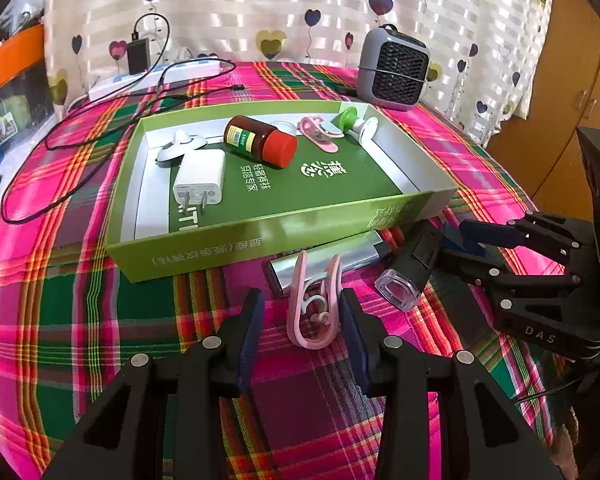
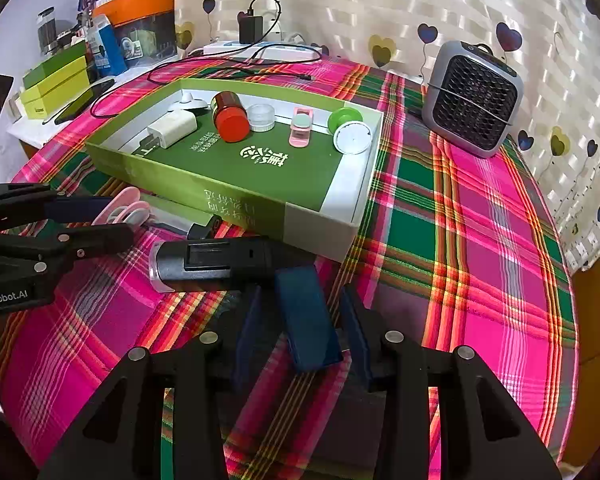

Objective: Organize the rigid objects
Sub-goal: 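Grasp the pink hook clip with the left tool while the right tool grasps the blue USB stick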

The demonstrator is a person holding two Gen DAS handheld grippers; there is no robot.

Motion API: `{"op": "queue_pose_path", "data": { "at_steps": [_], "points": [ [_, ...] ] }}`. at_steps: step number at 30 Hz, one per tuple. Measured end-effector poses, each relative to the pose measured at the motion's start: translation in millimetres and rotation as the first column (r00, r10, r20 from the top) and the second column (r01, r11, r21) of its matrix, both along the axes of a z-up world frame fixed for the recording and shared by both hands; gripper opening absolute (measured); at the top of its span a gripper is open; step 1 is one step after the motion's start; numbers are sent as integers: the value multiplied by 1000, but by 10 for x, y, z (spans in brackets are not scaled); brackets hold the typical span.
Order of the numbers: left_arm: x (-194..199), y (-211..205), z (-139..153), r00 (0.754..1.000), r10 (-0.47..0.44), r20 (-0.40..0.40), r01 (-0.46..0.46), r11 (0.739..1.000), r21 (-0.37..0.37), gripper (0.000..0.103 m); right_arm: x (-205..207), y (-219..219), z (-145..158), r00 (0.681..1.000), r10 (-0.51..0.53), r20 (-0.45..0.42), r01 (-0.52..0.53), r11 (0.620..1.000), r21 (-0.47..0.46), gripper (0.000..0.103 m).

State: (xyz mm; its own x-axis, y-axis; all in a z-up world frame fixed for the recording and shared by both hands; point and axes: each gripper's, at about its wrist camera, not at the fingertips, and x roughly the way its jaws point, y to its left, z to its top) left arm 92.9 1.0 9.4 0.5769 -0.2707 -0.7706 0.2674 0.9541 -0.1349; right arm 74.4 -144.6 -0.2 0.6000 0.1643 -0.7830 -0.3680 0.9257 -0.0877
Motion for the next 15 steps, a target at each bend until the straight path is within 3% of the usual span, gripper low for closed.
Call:
{"op": "queue_pose_path", "data": {
  "at_steps": [15],
  "points": [
    [-11, 30, -14, 1000, 14, 2, -15, 1000, 11, 22, -27, 17, -3, 1000, 7, -4, -7, 1000, 18, 28]
  ]
}}
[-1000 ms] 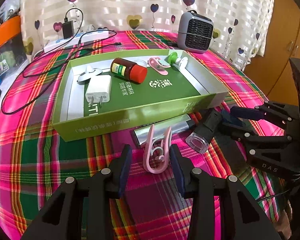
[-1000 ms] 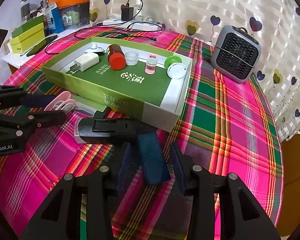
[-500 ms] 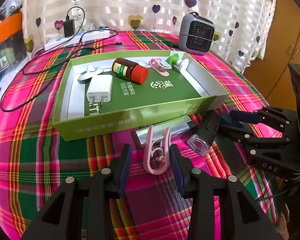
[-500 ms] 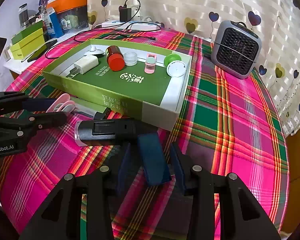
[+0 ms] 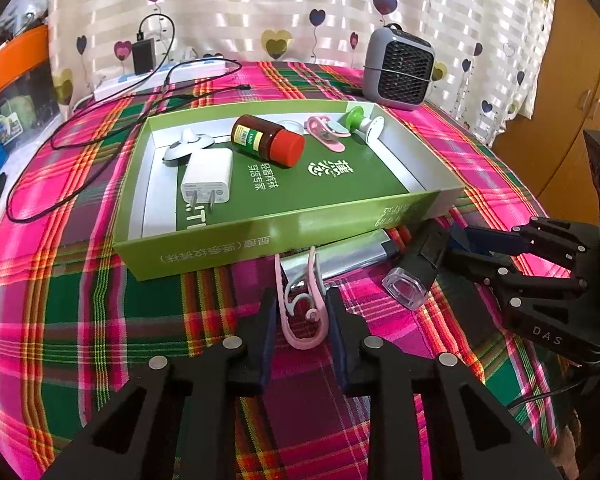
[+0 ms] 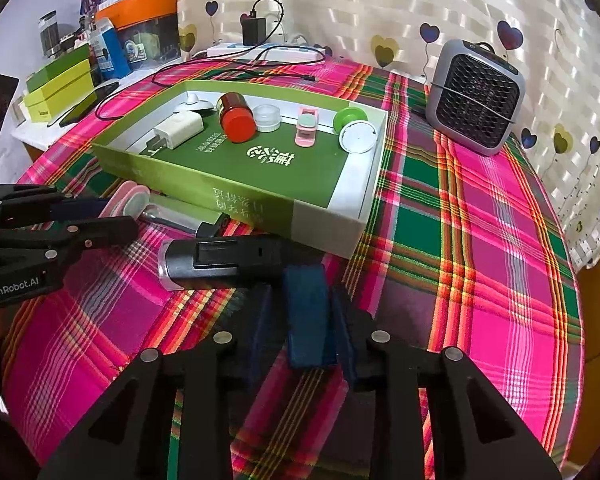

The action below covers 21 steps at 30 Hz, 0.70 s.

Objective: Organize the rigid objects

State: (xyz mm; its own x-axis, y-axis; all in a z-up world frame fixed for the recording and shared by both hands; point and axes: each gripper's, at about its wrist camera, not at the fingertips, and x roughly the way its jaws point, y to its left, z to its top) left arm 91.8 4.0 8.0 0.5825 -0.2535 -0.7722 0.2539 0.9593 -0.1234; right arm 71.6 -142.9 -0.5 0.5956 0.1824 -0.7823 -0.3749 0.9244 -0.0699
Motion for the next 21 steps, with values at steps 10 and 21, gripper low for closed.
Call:
{"op": "queue_pose_path", "data": {
  "at_steps": [10, 21],
  "points": [
    [-1, 2, 2, 1000, 0, 0, 0, 1000, 0, 22, -13, 3, 3, 1000, 0, 2, 0, 1000, 0, 25],
    [-1, 2, 2, 1000, 0, 0, 0, 1000, -1, 22, -21, 6, -1, 1000, 0, 3, 0, 1000, 3, 23]
  ]
}}
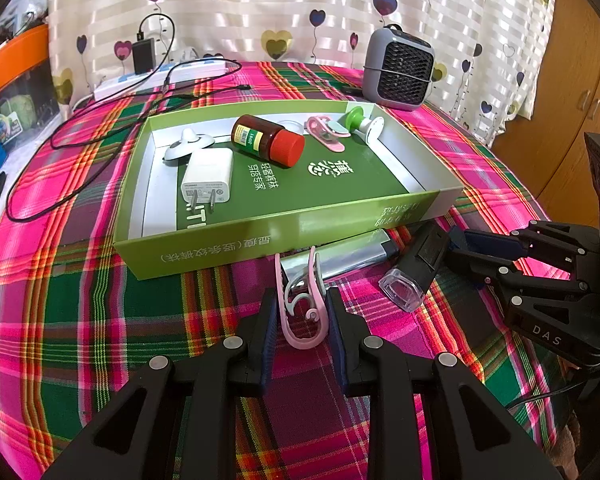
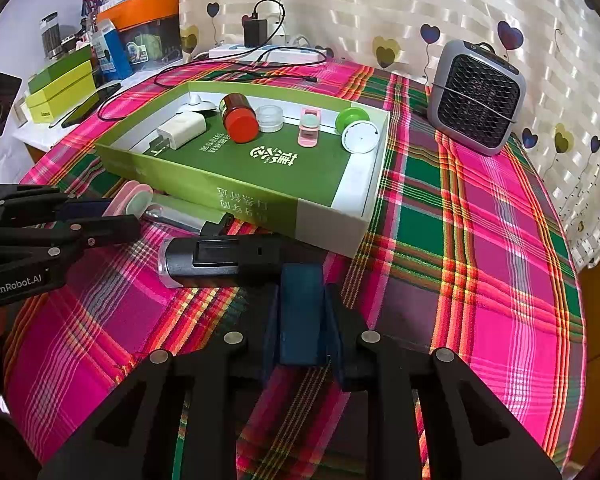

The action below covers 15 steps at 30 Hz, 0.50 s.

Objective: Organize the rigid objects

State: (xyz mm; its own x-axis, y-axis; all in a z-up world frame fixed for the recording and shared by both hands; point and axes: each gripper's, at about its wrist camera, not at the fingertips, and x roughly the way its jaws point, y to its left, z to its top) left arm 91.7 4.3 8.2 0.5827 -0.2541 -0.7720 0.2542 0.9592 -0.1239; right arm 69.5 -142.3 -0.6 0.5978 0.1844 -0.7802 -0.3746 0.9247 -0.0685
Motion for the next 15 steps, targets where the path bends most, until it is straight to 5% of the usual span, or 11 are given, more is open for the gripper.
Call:
{"op": "queue_pose_path", "data": {
  "at_steps": [15],
  "points": [
    [-8, 0, 2, 1000, 1, 1, -1, 1000, 1, 22, -11, -21, 6, 1000, -12, 2, 12, 1000, 15, 23]
  ]
}}
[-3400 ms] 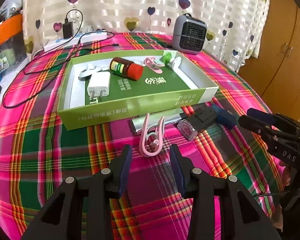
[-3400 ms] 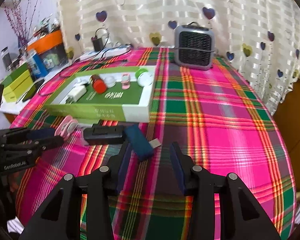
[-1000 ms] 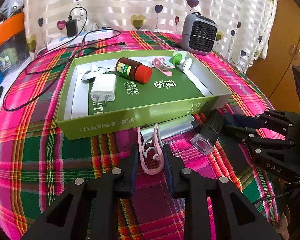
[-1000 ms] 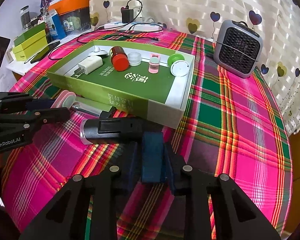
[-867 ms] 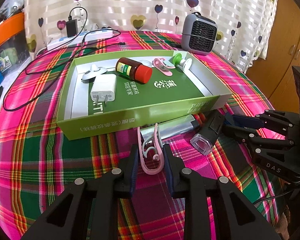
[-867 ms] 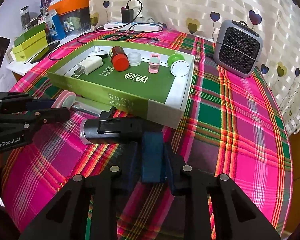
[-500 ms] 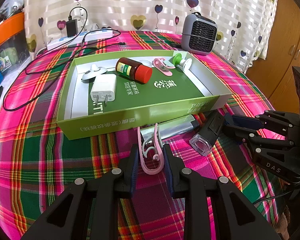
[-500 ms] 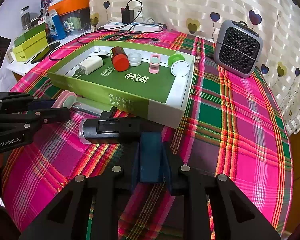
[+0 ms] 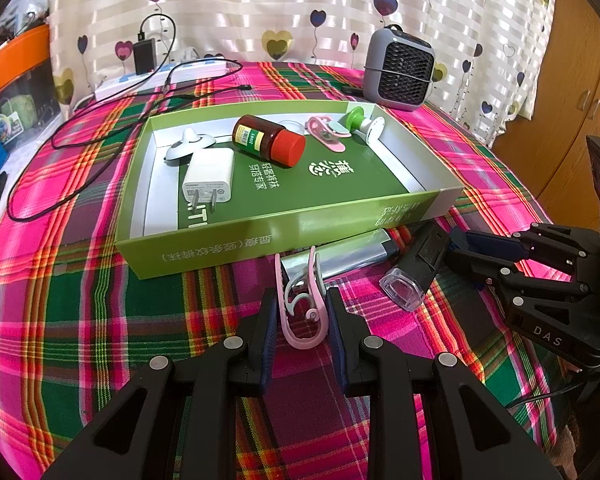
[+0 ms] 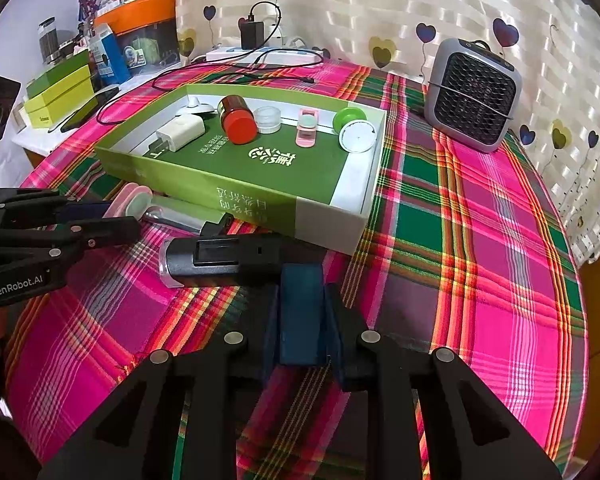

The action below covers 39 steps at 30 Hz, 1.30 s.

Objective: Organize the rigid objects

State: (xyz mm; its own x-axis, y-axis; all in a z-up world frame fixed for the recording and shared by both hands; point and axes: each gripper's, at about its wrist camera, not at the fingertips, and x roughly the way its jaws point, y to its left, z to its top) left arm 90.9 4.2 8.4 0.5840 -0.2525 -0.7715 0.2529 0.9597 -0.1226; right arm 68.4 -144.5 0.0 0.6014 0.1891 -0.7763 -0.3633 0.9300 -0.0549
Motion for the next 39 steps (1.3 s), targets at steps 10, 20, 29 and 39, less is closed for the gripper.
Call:
{"op": "queue_pose_path", "data": {
  "at_steps": [10, 20, 29, 39],
  "points": [
    [-23, 20, 20, 1000, 4, 8, -4, 1000, 5, 22, -24, -25, 0, 1000, -18, -1, 18, 1000, 18, 23],
    [-72, 37, 66, 1000, 9, 16, -9, 1000, 11, 22, -99, -73, 40, 999, -48, 7, 48, 998, 51, 23],
    [-146, 44, 114, 1000, 8, 25, -8, 1000, 11, 22, -186, -68, 108, 997, -68, 27, 66, 996, 64, 23],
    [-258, 86, 301, 998, 12, 62, -13, 1000, 6, 22, -259, -81, 271, 995, -79, 56, 74, 993, 90, 23]
  ]
}}
